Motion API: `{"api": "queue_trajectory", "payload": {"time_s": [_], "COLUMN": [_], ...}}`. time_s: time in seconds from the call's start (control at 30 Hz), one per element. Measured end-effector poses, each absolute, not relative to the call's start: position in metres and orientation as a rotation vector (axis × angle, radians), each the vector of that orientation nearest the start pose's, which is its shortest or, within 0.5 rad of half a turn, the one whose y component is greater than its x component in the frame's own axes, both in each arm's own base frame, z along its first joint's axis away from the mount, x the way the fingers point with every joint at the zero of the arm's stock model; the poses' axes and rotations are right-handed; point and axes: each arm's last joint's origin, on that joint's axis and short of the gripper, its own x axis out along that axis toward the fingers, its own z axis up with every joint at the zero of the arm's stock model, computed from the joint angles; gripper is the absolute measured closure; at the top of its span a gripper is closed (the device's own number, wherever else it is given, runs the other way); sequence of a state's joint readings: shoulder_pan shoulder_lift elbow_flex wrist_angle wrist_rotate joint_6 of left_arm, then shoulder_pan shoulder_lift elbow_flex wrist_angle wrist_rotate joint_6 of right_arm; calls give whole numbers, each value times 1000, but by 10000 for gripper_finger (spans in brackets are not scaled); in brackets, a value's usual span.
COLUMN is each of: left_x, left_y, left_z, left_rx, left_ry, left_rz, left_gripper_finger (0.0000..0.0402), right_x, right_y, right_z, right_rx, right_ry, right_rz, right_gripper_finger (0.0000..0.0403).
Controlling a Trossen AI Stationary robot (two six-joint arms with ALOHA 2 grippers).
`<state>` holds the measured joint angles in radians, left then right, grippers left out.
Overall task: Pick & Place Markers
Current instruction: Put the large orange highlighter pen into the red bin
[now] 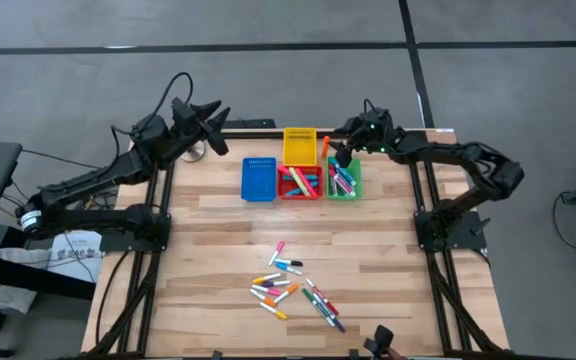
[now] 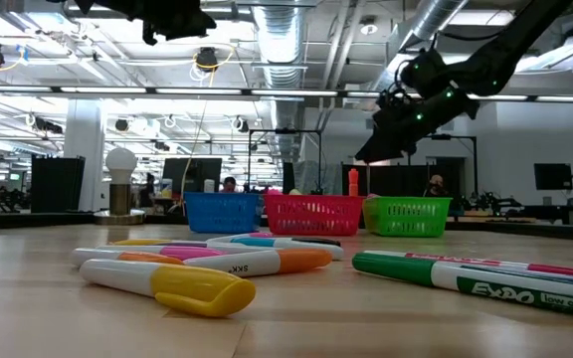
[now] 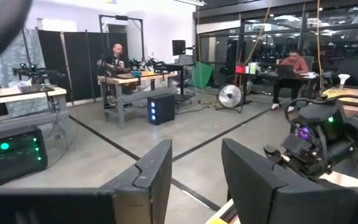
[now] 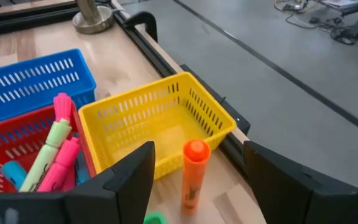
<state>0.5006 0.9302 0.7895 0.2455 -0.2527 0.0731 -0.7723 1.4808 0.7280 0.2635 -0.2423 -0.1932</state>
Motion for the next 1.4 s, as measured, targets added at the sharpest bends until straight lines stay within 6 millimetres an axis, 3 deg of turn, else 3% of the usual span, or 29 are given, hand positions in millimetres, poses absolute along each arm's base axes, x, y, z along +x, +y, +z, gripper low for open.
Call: {"api": "queue_trajectory", "payload": {"time_s": [0.33,1.0,1.4], "left_x": [180,180,180], "left_y": [107,107,107], "left_z": [347,345,344], "left_rx": [78,80,79], "left_ry": [-42,-18,-9], "left_rz": [755,754,754], "left_gripper_finger": [262,262,262], "right_x": [226,230,237], "right_y": [-211,-212,-216], "right_z": [180,177,164], "right_rx": [86,108,115], "right_ry": [501,479,475], "right_rz": [-477,-485,-540], "right_gripper_finger": [168,168,168]}}
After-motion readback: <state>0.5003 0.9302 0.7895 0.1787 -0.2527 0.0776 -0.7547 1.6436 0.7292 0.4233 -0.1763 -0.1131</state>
